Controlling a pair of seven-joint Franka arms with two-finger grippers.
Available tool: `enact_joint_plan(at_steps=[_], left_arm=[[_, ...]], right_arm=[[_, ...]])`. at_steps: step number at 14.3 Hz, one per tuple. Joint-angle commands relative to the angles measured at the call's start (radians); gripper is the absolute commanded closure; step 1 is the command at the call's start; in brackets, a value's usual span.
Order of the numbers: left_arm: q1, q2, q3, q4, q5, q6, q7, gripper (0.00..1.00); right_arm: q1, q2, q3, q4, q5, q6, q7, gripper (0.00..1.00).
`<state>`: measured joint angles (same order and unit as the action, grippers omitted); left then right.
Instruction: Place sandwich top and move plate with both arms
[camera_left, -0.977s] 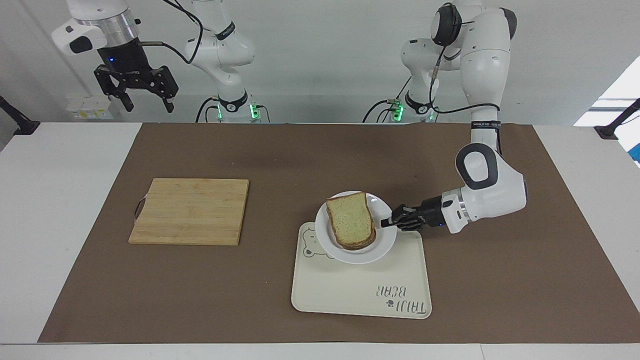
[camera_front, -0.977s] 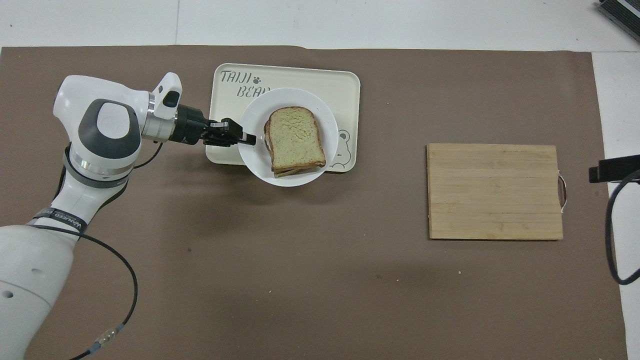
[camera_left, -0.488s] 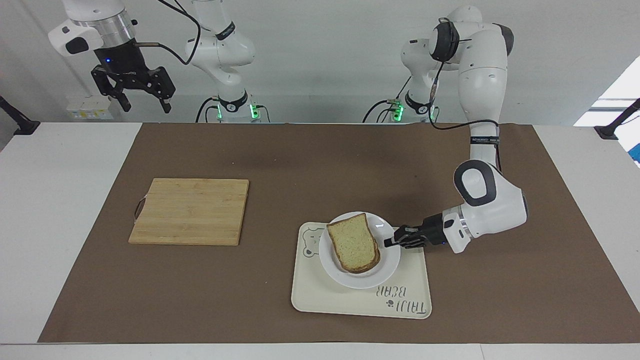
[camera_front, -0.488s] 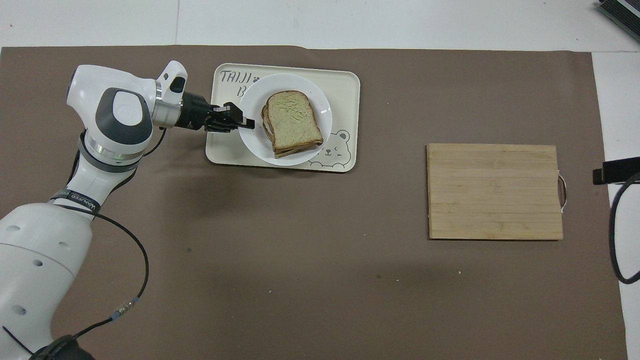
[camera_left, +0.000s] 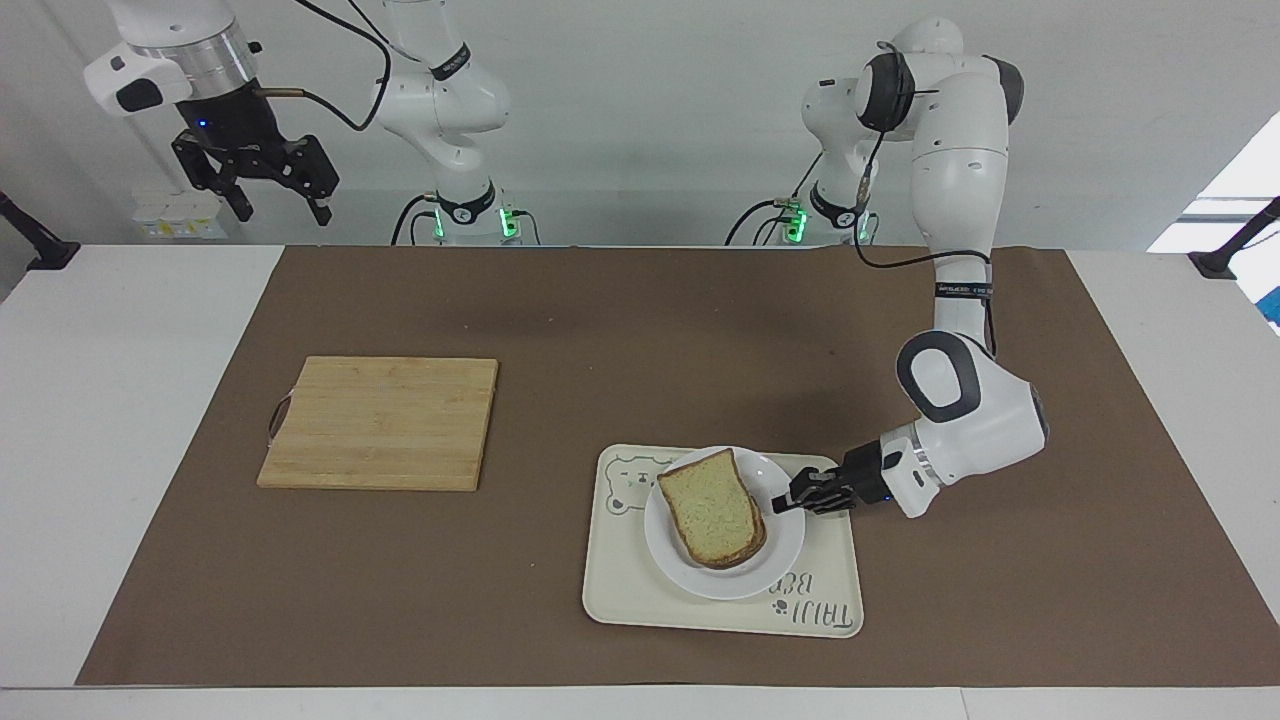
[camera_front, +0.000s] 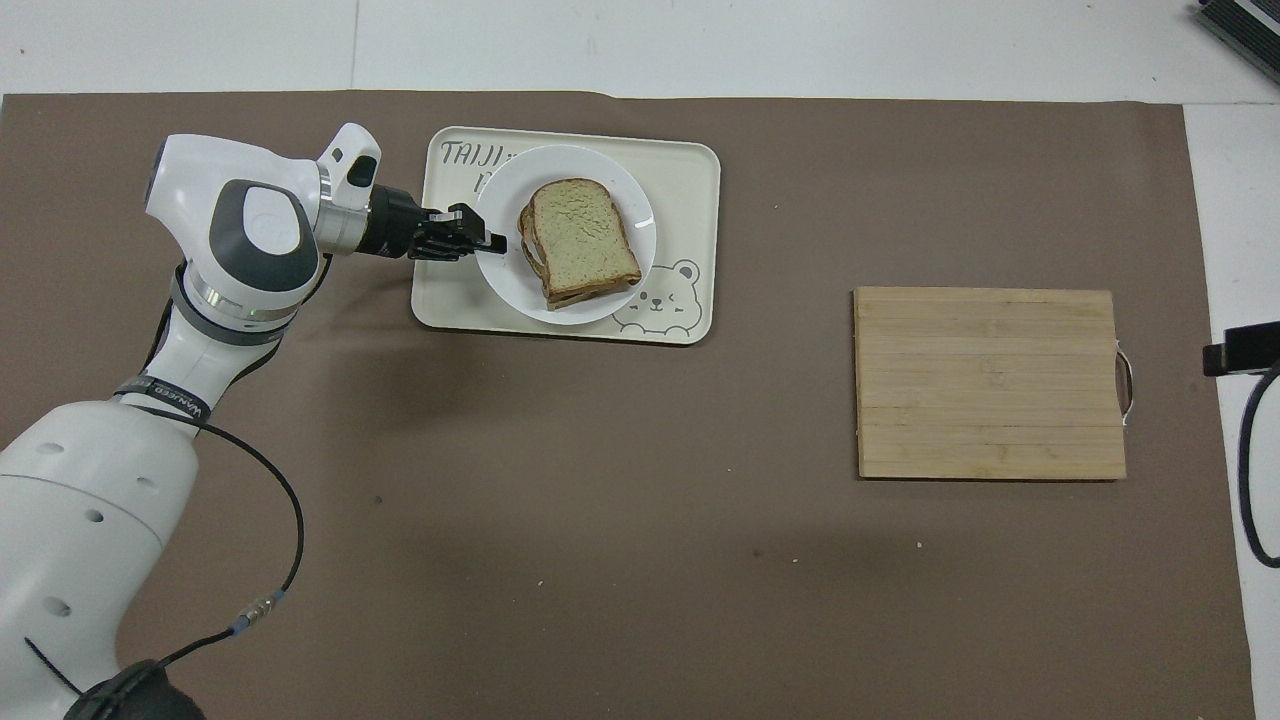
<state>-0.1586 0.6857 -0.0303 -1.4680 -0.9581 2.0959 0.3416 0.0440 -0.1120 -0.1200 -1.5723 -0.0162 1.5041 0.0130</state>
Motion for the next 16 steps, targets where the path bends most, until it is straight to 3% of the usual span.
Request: enact_joint_plan(at_steps=[1,3,6,11,16], left_arm=[[-0.004,-0.02,0.007,-0.008,0.021,0.021,-0.022,0.0],[-0.015,-0.089,0.058,-0.034,0.128,0.007,-0.068,0.0],[-0.01,-0.176,0.064,-0.055,0.385,-0.017,-0.211,0.0],[0.004,-0.332,0.067,-0.048,0.832,-0.249,-0.331,0.0],[0.051,-0.506,0.076,-0.054,0.897,-0.39,-0.262,0.0]], right_arm=[[-0.007,-0.022,0.008,-0.026,-0.014,0.01,-0.025,0.0],[-0.004,-0.02,0.008,-0.025,-0.015,0.013,-0.056,0.0],[-0.001,0.003,0.014,-0.015,-0.013,0.021,-0.07,0.0],[0.013,0.012,0.019,-0.009,-0.001,0.019,-0.062,0.0],[0.013,0.011,0.019,-0.009,0.001,0.015,-0.061,0.0]])
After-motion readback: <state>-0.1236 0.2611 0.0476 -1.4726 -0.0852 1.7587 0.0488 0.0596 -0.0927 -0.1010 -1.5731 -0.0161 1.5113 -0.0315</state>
